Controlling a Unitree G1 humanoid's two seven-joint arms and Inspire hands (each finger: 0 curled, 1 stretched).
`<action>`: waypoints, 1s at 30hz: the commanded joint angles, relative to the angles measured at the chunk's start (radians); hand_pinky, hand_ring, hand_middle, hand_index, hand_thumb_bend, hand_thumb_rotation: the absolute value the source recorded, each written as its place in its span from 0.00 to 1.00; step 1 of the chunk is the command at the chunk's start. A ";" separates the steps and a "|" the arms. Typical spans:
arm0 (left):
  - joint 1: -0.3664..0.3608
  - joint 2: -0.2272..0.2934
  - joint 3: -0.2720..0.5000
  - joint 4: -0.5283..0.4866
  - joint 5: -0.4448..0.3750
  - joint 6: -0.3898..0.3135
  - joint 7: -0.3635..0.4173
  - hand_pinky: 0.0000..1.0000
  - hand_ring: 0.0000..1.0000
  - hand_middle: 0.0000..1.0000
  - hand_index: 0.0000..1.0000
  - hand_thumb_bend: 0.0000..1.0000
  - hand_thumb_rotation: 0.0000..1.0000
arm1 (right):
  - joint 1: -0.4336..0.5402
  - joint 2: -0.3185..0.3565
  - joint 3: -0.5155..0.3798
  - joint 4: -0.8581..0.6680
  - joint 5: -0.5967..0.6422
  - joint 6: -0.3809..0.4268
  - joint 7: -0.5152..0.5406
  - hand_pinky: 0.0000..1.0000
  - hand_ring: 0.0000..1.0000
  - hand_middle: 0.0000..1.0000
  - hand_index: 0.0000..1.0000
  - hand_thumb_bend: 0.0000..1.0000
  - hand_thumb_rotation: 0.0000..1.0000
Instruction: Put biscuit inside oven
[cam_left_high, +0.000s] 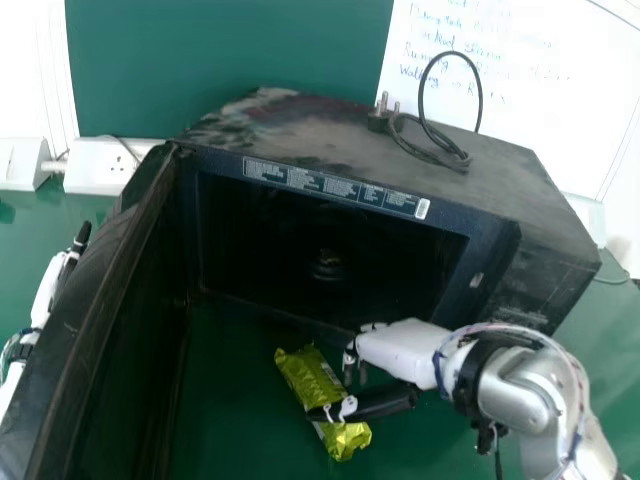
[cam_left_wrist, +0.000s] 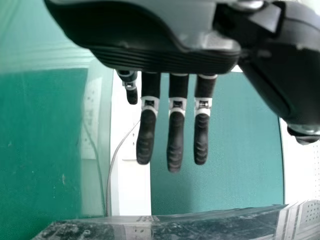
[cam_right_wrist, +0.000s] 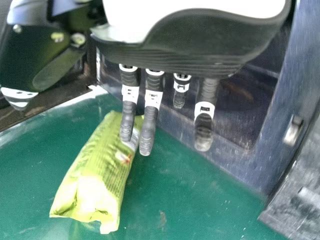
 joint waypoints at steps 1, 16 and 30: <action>0.009 0.000 -0.003 -0.005 0.006 -0.003 0.003 0.24 0.29 0.38 0.48 0.52 0.06 | -0.014 0.015 0.007 0.018 -0.007 -0.002 0.010 0.14 0.44 0.55 0.64 1.00 0.78; 0.007 -0.003 -0.002 -0.005 -0.004 -0.003 -0.002 0.23 0.29 0.38 0.48 0.52 0.06 | -0.057 0.048 0.059 0.000 -0.125 0.065 0.124 0.26 0.64 0.70 0.75 1.00 0.65; 0.015 -0.006 -0.003 -0.025 -0.003 -0.001 -0.001 0.23 0.29 0.38 0.48 0.52 0.06 | -0.012 0.140 0.114 -0.072 -0.401 0.050 0.207 0.13 0.21 0.33 0.88 0.99 0.60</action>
